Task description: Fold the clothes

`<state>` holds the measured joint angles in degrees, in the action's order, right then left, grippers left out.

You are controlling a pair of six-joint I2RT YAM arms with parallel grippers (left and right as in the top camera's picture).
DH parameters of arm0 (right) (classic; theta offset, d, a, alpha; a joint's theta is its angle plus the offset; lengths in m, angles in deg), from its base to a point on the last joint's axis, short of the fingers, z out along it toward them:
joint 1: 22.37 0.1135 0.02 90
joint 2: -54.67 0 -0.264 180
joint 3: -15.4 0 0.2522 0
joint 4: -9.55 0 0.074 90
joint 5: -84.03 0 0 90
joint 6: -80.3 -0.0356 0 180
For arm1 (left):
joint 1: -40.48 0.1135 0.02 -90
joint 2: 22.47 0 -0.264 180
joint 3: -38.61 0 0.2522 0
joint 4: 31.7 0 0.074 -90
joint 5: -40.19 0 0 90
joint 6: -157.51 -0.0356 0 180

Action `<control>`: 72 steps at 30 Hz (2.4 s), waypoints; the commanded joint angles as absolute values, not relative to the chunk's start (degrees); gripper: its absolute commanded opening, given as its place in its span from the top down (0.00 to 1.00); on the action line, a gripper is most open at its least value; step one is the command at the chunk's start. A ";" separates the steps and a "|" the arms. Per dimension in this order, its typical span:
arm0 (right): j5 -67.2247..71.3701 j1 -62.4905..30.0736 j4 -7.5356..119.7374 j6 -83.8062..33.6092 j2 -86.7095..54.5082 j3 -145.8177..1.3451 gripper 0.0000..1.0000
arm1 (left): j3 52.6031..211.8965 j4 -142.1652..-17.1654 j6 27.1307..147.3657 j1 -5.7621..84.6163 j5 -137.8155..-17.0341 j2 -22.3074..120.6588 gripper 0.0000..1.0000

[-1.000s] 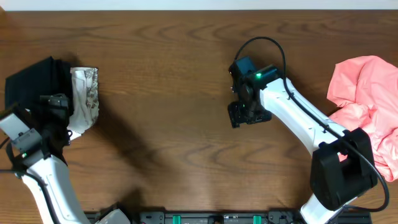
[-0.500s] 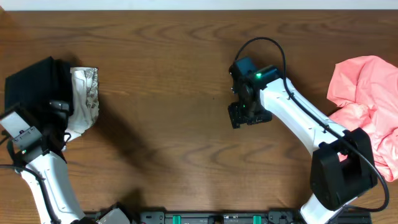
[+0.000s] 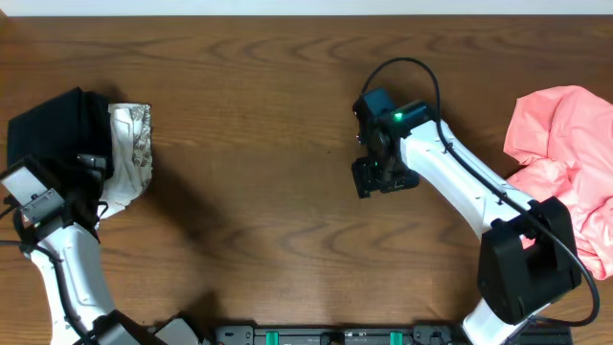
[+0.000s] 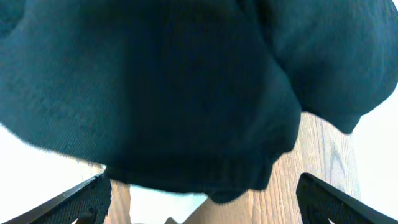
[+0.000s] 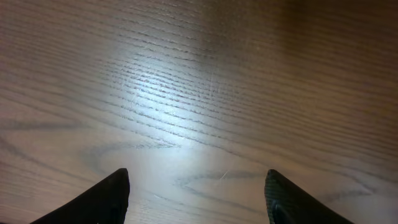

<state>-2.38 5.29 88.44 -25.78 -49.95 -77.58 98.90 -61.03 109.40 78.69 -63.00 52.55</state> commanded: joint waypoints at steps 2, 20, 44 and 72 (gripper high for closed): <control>-2.70 4.41 88.48 -25.54 -49.90 -77.73 0.33 | 99.20 -59.44 108.18 78.98 -60.94 52.90 0.05; -2.70 4.41 88.37 -25.56 -49.90 -77.73 0.33 | 99.20 -60.14 108.00 78.98 -61.73 52.22 0.47; -2.70 4.41 88.26 -25.60 -49.90 -77.73 0.33 | 99.51 -59.66 108.02 78.98 -63.04 50.69 0.50; -2.72 4.30 88.22 -25.93 -49.90 -77.73 0.33 | 101.06 -64.99 106.19 78.98 -63.22 47.83 0.94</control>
